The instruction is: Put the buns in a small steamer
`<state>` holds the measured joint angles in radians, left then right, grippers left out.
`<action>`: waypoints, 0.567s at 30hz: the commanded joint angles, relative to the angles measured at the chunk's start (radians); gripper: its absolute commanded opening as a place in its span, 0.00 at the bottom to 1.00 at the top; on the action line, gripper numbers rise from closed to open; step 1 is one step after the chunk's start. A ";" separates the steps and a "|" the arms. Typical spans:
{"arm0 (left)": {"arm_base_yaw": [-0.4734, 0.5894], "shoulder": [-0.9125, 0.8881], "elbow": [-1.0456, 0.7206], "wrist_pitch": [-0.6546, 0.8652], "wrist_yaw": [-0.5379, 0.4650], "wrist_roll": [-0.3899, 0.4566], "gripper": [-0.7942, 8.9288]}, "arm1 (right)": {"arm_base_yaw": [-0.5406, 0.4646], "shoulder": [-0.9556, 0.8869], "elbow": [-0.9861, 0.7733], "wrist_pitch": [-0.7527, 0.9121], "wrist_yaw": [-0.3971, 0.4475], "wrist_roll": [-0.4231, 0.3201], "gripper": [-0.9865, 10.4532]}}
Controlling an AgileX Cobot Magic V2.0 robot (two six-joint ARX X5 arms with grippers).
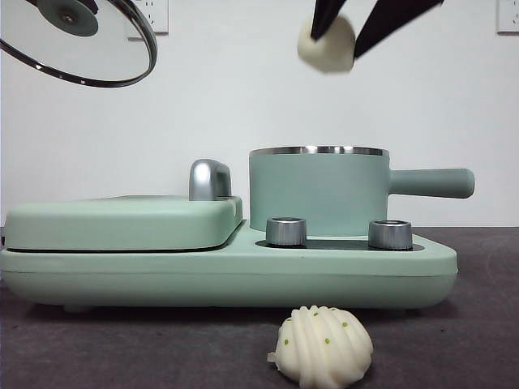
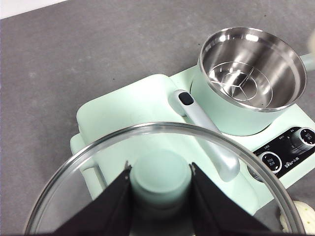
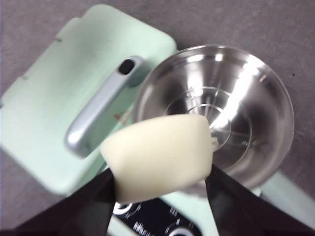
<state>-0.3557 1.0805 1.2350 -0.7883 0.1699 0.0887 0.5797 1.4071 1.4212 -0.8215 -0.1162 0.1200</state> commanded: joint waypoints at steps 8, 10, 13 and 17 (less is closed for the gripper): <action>-0.003 0.000 0.018 0.025 0.003 -0.002 0.09 | -0.060 0.253 0.082 0.087 -0.026 -0.057 0.31; -0.003 0.000 0.018 0.025 0.003 0.000 0.09 | -0.065 0.303 0.106 0.093 -0.026 -0.058 0.31; -0.003 0.000 0.018 0.025 0.003 0.000 0.09 | -0.070 0.362 0.145 0.093 -0.026 -0.077 0.31; -0.003 0.000 0.018 0.026 0.003 0.000 0.09 | -0.070 0.424 0.197 0.097 -0.026 -0.095 0.31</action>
<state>-0.3557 1.0805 1.2350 -0.7883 0.1699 0.0887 0.5030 1.8046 1.5860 -0.7341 -0.1387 0.0475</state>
